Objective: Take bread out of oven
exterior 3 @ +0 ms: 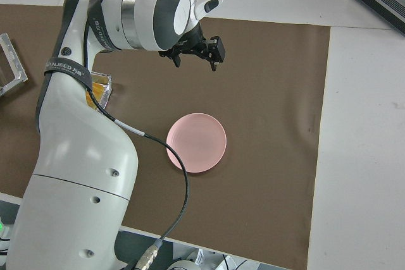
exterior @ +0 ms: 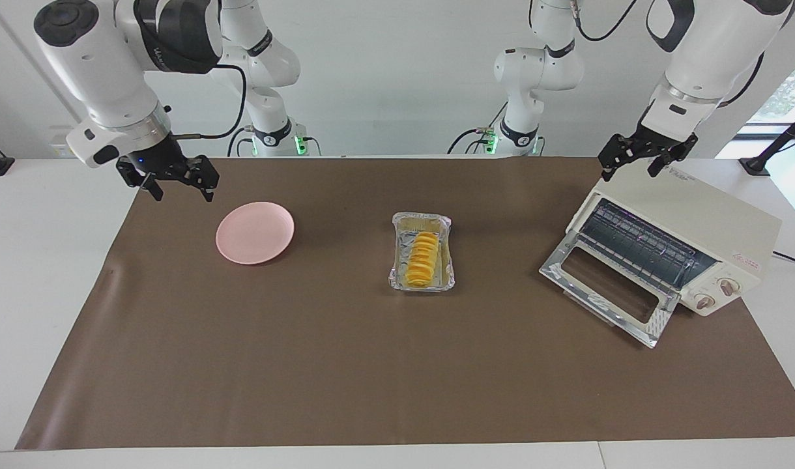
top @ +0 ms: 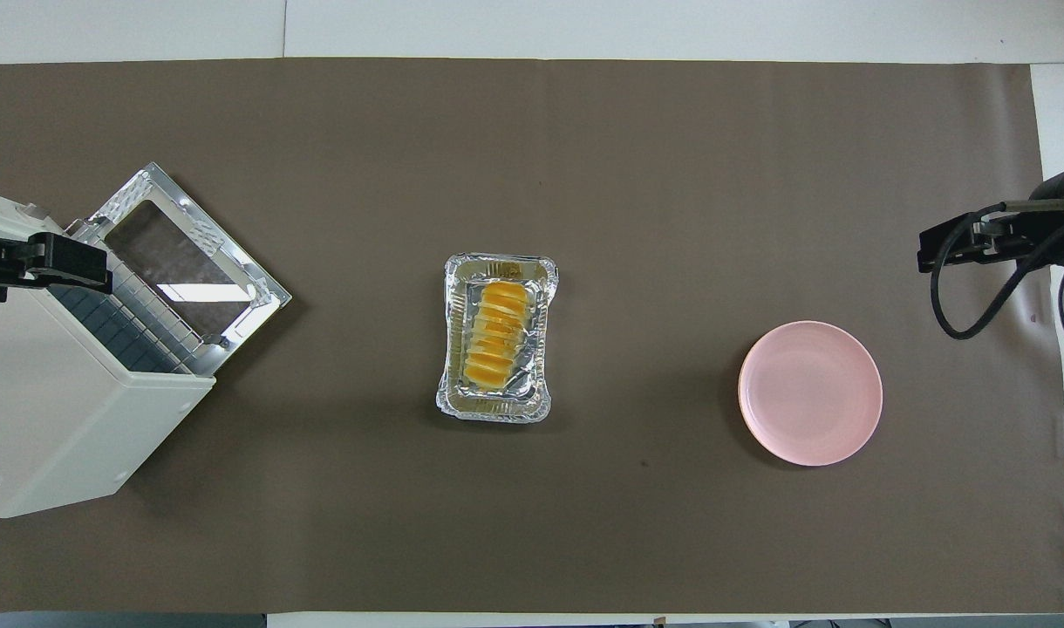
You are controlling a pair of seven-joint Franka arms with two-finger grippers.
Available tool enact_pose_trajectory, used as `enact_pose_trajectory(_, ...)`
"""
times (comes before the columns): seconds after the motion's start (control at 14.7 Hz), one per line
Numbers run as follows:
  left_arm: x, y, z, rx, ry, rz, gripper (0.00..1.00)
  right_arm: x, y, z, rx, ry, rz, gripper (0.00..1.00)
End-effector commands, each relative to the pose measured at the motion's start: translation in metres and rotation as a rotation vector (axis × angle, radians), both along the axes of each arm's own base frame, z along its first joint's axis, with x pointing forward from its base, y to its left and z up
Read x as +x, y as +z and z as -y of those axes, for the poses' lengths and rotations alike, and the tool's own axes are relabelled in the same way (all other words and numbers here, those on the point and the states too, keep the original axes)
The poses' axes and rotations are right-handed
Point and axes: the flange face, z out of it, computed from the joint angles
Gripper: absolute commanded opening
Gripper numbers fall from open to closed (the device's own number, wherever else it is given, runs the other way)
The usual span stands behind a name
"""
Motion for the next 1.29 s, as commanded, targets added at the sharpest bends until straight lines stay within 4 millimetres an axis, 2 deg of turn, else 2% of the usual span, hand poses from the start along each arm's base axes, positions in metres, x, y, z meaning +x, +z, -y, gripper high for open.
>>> enact_pose_trajectory(0.0, 0.003, 0.014, 0.000, -0.038, -0.056, -0.033, 1.00, -0.007, 0.001, 0.002, -0.009, 0.019, -0.007, 1.00)
enact_pose_trajectory(0.07, 0.002, 0.012, 0.012, -0.029, -0.092, -0.034, 1.00, -0.007, 0.001, 0.002, -0.009, 0.019, -0.007, 1.00)
enact_pose_trajectory(0.2, 0.007, 0.012, 0.010, -0.017, -0.117, -0.051, 1.00, -0.007, 0.001, 0.002, -0.009, 0.019, -0.007, 1.00)
enact_pose_trajectory(0.34, 0.009, 0.021, 0.012, -0.019, -0.101, 0.002, 1.00, -0.007, 0.001, 0.002, -0.009, 0.019, -0.007, 1.00)
enact_pose_trajectory(0.61, 0.010, 0.018, 0.020, -0.022, -0.125, 0.024, 1.00, -0.007, 0.001, 0.002, -0.009, 0.019, -0.007, 1.00)
enact_pose_trajectory(1.22, 0.008, 0.015, 0.014, -0.019, -0.107, 0.007, 1.00, -0.007, 0.001, 0.002, -0.009, 0.019, -0.007, 1.00)
